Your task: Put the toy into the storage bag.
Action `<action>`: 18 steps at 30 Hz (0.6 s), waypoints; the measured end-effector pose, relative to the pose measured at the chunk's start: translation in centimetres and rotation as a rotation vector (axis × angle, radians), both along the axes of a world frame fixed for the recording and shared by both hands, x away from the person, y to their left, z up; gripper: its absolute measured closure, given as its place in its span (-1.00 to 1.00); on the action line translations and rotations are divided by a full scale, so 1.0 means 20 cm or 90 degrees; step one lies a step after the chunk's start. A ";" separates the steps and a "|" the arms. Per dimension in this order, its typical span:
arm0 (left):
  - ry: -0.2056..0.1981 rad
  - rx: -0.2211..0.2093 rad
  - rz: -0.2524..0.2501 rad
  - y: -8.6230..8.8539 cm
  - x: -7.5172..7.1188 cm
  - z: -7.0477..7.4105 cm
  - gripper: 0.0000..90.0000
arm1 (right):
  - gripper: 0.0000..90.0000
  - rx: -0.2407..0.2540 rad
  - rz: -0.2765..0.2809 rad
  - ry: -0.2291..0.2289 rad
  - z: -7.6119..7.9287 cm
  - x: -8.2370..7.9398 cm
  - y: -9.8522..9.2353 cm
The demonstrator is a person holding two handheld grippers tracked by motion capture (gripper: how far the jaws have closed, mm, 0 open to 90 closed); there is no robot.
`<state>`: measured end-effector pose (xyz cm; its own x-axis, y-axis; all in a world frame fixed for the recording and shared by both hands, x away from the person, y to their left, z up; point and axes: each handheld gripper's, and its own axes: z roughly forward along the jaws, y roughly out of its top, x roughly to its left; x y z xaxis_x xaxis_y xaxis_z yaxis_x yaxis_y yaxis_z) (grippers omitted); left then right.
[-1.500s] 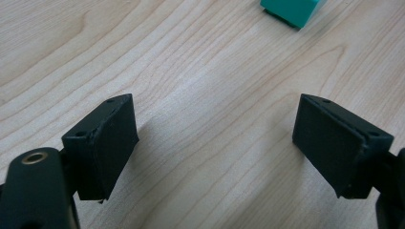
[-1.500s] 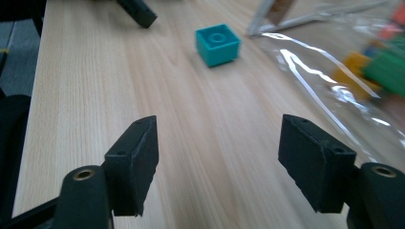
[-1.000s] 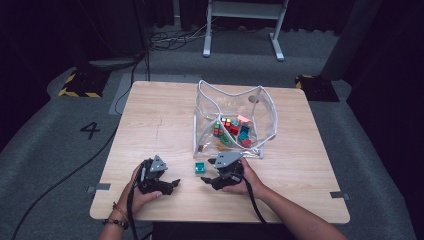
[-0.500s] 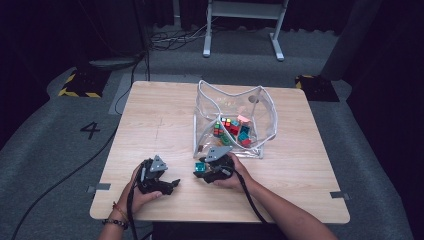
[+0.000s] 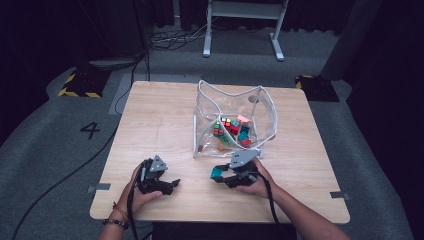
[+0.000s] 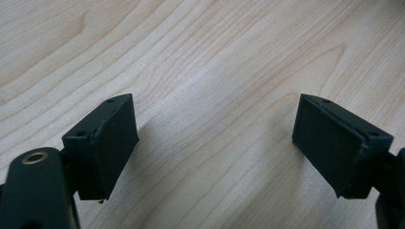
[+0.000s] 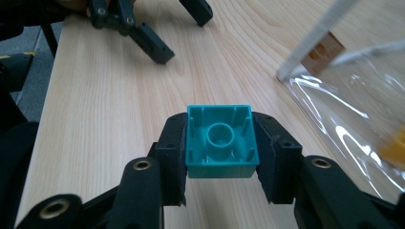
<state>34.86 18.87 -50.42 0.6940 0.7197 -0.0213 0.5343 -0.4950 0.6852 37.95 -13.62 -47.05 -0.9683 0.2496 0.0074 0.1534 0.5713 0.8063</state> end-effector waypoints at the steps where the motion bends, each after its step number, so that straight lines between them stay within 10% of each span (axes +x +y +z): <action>1: 0.000 0.000 0.000 0.00 0.00 0.00 -0.65 | 0.31 -0.002 -0.005 -0.004 0.00 -0.01 -0.03; 18: -0.001 0.001 0.000 0.00 0.00 0.00 -0.66 | 0.31 0.004 -0.178 -0.028 0.03 0.00 -0.66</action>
